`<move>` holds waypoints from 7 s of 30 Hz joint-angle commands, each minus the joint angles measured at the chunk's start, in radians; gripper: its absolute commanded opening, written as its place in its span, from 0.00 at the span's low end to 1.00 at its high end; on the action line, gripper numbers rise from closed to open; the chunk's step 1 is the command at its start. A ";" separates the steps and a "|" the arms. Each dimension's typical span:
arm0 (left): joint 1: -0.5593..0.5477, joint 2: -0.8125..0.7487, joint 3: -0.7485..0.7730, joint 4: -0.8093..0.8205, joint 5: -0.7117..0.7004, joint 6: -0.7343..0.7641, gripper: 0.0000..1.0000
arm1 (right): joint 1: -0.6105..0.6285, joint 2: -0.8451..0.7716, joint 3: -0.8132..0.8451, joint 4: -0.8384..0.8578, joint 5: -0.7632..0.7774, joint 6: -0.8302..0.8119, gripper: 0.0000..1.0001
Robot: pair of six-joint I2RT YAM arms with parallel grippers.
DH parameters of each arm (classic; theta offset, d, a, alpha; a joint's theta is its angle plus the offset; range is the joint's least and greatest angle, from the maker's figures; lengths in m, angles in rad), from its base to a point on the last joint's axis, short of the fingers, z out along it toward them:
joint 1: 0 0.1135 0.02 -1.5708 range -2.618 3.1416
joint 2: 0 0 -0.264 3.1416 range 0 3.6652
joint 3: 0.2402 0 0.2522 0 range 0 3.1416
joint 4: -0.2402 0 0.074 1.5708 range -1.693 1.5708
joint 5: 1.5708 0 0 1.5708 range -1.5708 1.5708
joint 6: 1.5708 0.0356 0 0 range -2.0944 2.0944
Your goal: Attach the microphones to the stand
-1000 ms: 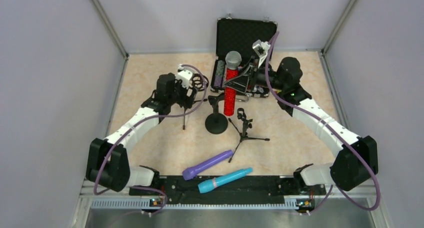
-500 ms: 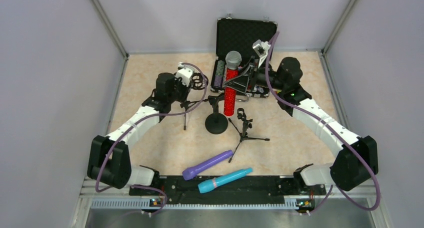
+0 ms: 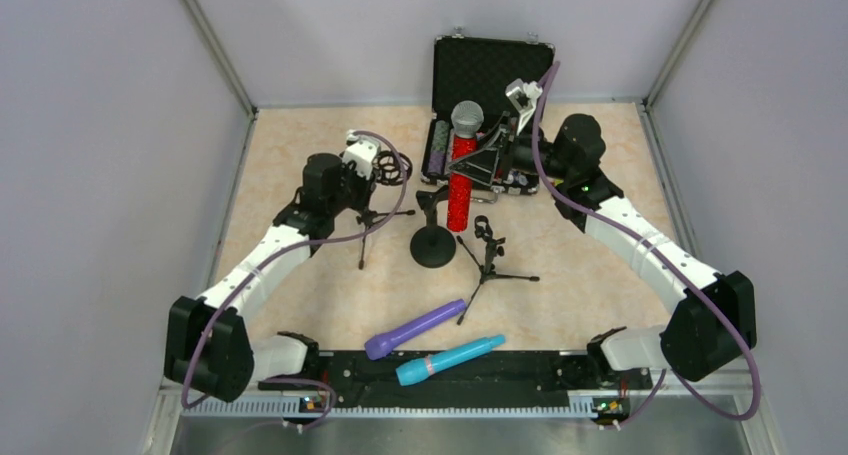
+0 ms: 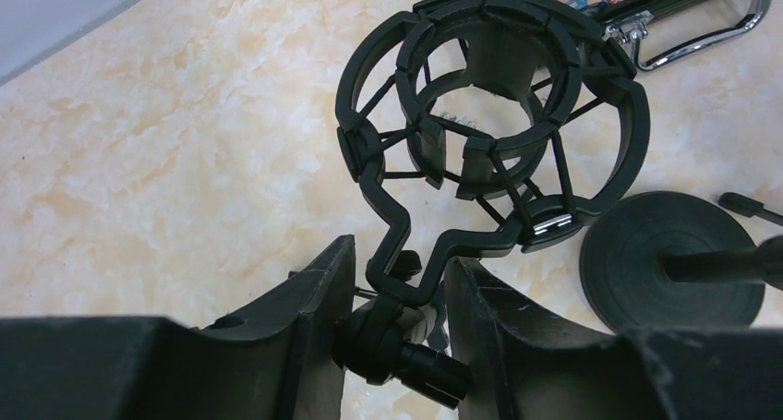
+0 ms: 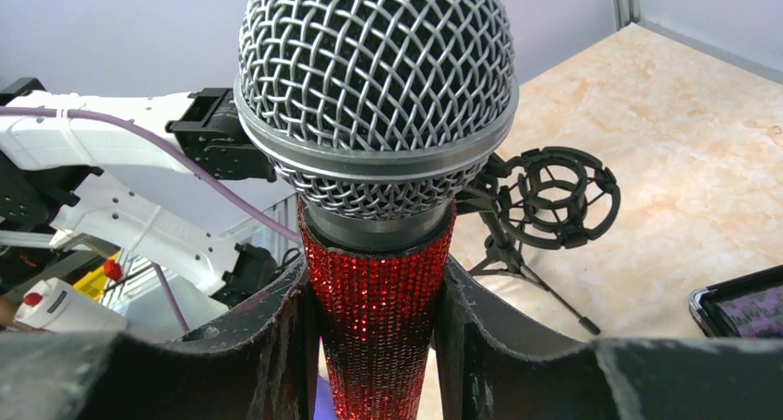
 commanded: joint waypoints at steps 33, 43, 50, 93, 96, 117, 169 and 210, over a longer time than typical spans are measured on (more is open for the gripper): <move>-0.168 -0.417 -0.192 -0.142 -0.278 -0.140 0.00 | 0.040 0.016 0.042 0.074 0.041 0.030 0.00; -0.170 -0.418 -0.185 -0.133 -0.226 -0.117 0.63 | 0.044 0.023 0.046 0.073 0.047 0.027 0.00; -0.169 -0.430 -0.181 -0.122 -0.160 -0.121 0.80 | 0.043 0.023 0.044 0.072 0.049 0.024 0.00; 0.024 -0.220 0.062 0.221 0.237 -0.534 0.99 | 0.042 -0.002 0.050 0.058 0.057 -0.015 0.00; 0.096 -0.222 0.032 0.246 0.290 -0.589 0.99 | 0.043 -0.002 0.051 0.061 0.058 -0.016 0.00; 0.546 -0.313 -0.285 0.362 0.334 -0.837 0.99 | 0.051 0.095 0.167 0.089 0.043 0.040 0.00; 0.547 -0.310 -0.329 0.216 0.350 -0.502 0.97 | 0.322 0.524 0.510 0.268 0.354 -0.268 0.00; 0.545 -0.319 -0.330 0.208 0.354 -0.493 0.98 | 0.376 0.454 0.223 0.439 0.377 -0.355 0.00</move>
